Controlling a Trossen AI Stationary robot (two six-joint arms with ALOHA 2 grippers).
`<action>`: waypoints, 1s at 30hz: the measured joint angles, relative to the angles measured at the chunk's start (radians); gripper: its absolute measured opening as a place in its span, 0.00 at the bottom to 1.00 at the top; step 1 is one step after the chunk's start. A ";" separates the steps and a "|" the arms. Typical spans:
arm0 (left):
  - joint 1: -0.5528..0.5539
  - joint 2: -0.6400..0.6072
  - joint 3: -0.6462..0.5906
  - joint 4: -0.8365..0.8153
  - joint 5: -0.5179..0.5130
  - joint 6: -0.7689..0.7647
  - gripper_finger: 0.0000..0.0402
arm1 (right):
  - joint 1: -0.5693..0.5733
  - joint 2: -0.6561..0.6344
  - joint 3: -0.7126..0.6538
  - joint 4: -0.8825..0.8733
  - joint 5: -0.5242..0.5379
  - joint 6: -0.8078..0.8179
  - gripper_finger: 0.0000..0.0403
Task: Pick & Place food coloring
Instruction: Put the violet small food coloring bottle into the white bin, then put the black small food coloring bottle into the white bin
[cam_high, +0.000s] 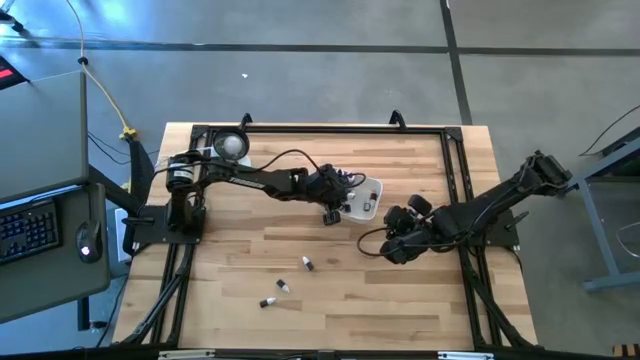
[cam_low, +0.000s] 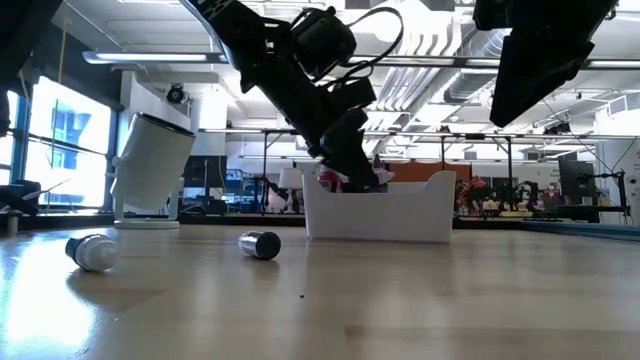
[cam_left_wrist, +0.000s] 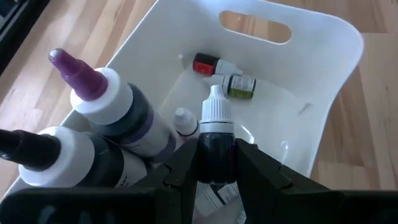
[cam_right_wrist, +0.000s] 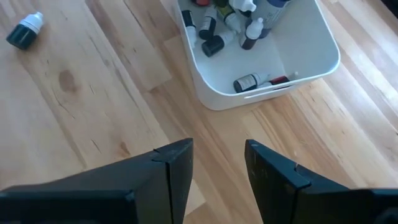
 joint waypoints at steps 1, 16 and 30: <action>0.000 0.000 0.000 -0.003 0.002 0.000 0.24 | 0.000 0.000 0.000 0.001 -0.001 0.000 0.35; 0.000 -0.001 0.000 -0.028 0.056 0.005 0.26 | 0.000 0.000 0.000 0.003 -0.002 0.000 0.35; 0.000 -0.096 0.176 -0.489 0.159 -0.151 0.39 | 0.000 0.001 0.000 0.122 0.078 -0.088 0.35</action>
